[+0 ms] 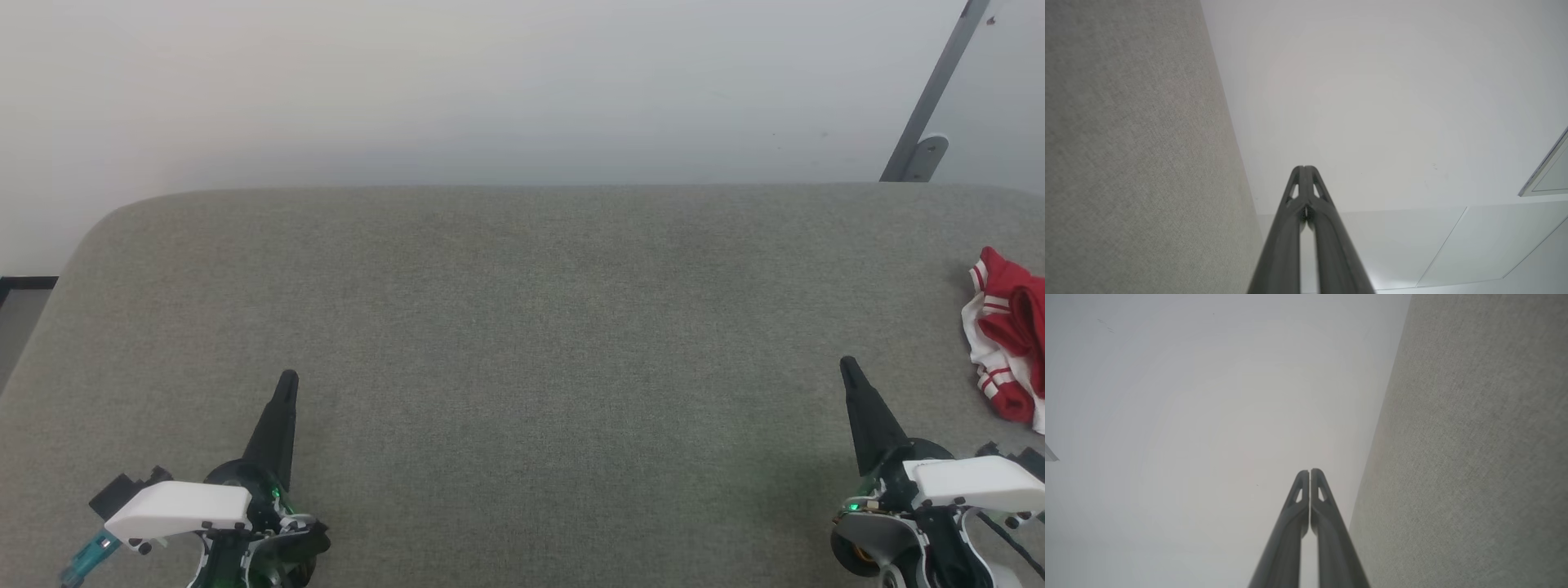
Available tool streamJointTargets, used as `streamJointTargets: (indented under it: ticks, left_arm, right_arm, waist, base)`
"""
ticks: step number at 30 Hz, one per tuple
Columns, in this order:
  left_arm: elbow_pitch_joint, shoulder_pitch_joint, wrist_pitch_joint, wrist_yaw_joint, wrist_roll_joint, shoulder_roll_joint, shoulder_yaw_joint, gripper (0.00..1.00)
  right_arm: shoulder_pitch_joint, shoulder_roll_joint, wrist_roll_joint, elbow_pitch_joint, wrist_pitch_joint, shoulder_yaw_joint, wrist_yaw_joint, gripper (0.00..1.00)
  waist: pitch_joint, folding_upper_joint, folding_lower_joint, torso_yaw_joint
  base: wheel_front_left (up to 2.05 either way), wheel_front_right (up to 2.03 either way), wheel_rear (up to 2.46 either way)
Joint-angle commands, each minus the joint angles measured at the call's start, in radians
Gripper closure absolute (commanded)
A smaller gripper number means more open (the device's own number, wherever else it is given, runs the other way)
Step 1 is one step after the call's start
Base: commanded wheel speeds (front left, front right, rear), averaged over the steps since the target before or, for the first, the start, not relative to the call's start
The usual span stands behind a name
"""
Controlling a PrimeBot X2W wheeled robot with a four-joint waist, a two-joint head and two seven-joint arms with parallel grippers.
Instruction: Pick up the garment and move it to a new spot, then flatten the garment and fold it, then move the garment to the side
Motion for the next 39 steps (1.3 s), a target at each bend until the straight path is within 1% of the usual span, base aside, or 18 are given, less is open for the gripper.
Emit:
streamJointTargets:
  ticks: [1,39]
  left_arm:
    - [0.000,-0.012,0.003,-0.005,-0.003,-0.002,0.001,1.00]
    - [-0.001,-0.012,0.002,-0.005,-0.003,-0.002,0.001,1.00]
  right_arm:
    - [-0.005,0.003,0.004,-0.003,0.002,0.000,0.000,1.00]
    - [-0.005,0.003,0.004,-0.003,0.002,0.000,0.000,1.00]
  waist:
    - [0.000,-0.0001,0.0000,0.000]
    - [0.000,-0.0001,0.0000,0.000]
  base:
    - [0.00,0.00,0.00]
    - [0.00,0.00,0.00]
